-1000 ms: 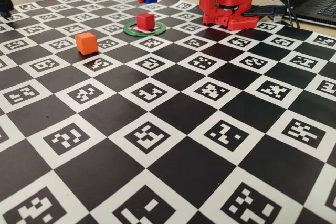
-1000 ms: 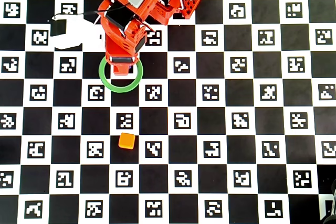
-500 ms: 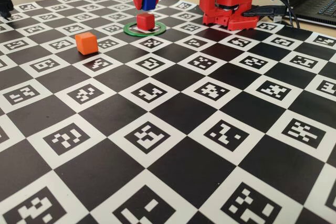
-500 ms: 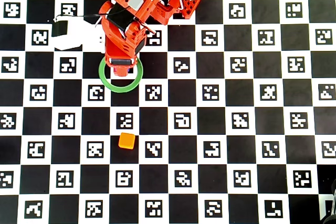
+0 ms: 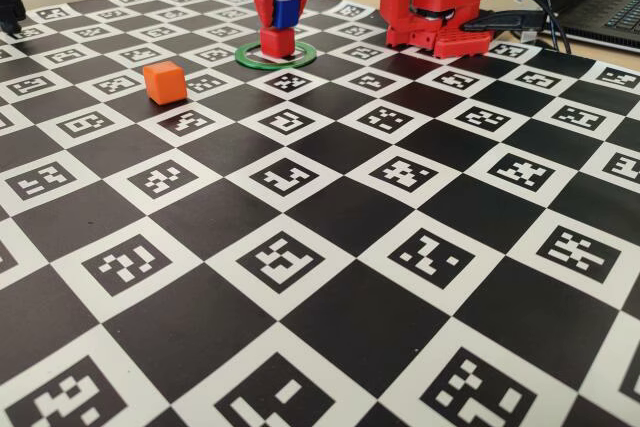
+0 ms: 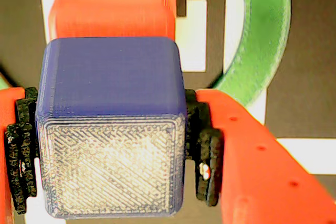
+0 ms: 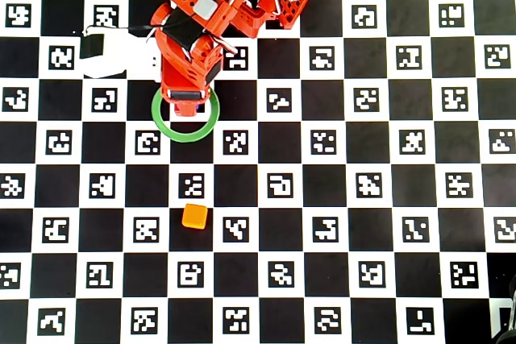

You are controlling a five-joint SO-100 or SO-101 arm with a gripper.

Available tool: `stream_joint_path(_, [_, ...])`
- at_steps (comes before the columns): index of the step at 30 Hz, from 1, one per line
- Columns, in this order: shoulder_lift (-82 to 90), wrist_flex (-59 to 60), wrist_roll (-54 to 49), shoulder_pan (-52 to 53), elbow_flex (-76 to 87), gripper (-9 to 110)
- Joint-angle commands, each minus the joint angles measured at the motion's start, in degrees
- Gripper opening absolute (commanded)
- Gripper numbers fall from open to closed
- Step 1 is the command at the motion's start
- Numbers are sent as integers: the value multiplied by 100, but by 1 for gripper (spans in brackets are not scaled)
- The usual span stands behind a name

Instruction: Grab the red cube then put it in the green circle then put the blue cube on top and finally the orange cube on top

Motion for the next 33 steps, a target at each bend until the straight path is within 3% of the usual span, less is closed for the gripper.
stream_joint_path(1, [26,-62,-79,62,-62,7])
stream_joint_path(9, [18,-70,-70,79,-35,10])
stream_joint_path(33, [97,-70,18,141,-18,46])
